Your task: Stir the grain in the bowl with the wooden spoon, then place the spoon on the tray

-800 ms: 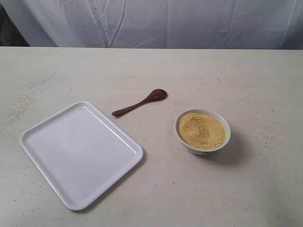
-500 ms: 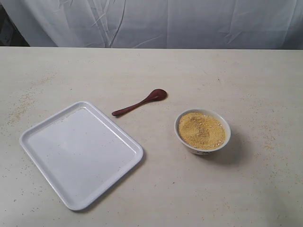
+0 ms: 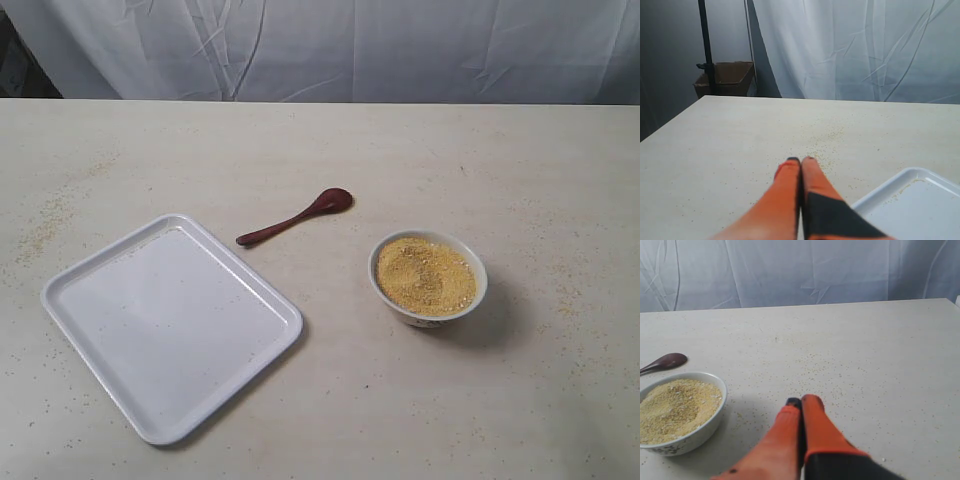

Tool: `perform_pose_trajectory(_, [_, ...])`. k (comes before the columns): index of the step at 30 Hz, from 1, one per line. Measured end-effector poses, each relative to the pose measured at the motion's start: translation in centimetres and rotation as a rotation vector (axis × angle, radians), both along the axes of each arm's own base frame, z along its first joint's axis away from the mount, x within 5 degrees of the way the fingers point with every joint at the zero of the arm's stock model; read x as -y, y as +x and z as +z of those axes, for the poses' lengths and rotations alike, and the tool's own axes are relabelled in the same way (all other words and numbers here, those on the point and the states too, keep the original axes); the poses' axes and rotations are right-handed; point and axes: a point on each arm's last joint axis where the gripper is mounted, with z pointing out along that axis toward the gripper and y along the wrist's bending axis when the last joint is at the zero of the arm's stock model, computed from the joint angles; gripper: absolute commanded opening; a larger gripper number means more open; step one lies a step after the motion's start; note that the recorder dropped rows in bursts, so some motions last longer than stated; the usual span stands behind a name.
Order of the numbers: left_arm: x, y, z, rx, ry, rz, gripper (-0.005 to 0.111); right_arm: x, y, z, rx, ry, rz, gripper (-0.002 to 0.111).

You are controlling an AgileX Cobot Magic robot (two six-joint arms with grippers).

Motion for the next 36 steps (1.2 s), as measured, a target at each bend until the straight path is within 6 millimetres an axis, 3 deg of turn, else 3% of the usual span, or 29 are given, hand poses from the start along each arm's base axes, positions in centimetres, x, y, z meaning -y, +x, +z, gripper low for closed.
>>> perform_pose_trajectory(26, [0.0, 0.0, 0.1, 0.009, 0.001, -0.001, 0.0, 0.0, 0.0, 0.0, 0.0, 0.0, 0.0, -0.001])
perform_pose_trajectory(29, [0.1, 0.1, 1.3, 0.15, -0.05, -0.012, 0.0, 0.0, 0.0, 0.0, 0.0, 0.0, 0.0, -0.001])
perform_pose_trajectory(33, [0.1, -0.6, 4.1, 0.496, -0.264, -0.044, 0.0, 0.0, 0.0, 0.0, 0.0, 0.0, 0.0, -0.001])
perform_pose_trajectory(36, [0.2, -1.2, 5.6, 0.648, -0.286, -0.086, 0.0, 0.0, 0.0, 0.0, 0.0, 0.0, 0.0, -0.001])
